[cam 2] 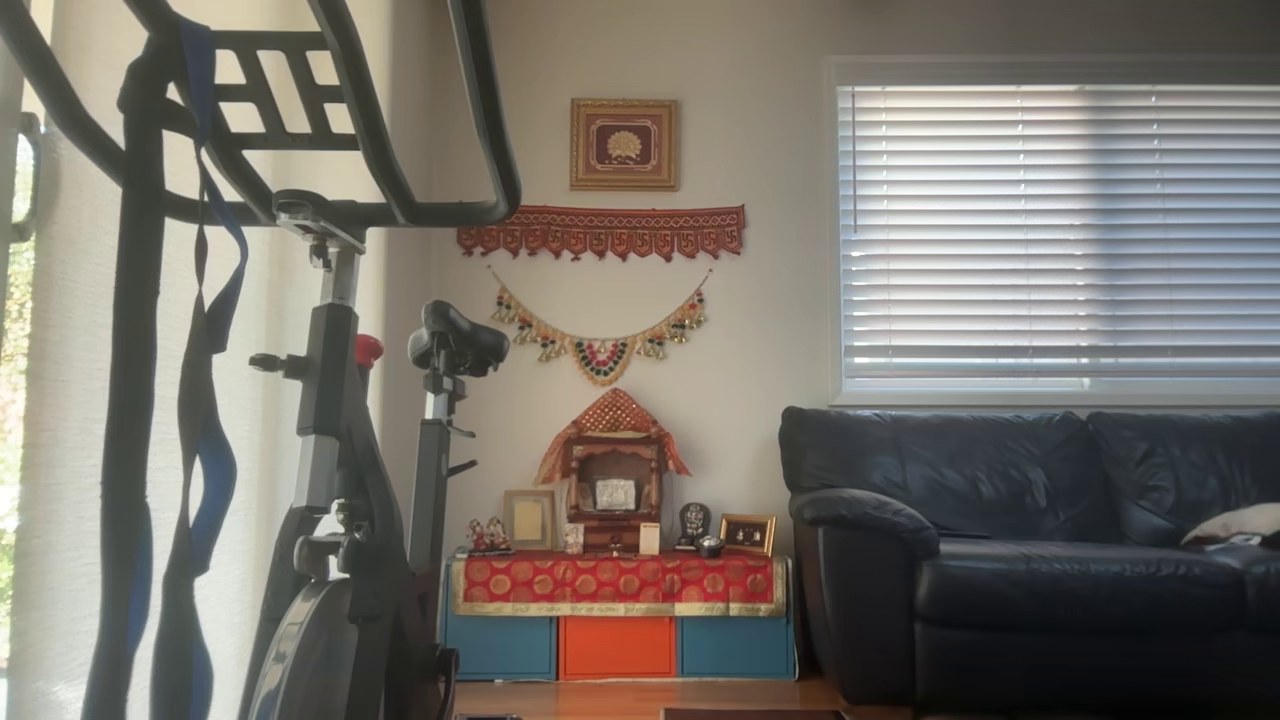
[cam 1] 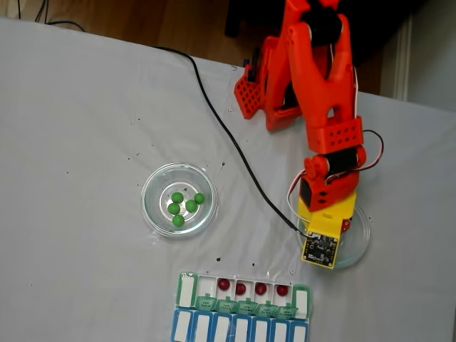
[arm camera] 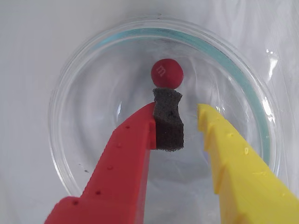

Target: Sort medicines into box.

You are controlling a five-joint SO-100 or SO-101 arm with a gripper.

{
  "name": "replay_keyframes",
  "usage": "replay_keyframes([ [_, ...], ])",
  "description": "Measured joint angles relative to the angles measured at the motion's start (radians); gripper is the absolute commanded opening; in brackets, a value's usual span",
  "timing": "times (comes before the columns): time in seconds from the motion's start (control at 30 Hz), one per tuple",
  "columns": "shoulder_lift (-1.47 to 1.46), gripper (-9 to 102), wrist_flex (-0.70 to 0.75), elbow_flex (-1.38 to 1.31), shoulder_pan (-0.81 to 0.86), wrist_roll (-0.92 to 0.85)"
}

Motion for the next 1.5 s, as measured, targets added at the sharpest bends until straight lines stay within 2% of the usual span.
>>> replay_keyframes([
  [1.0, -0.164, 19, -0.051, -0.067, -0.032, 0.012],
  [1.5, -0.255, 20, -0.114, -0.124, -0.006, -0.064],
])
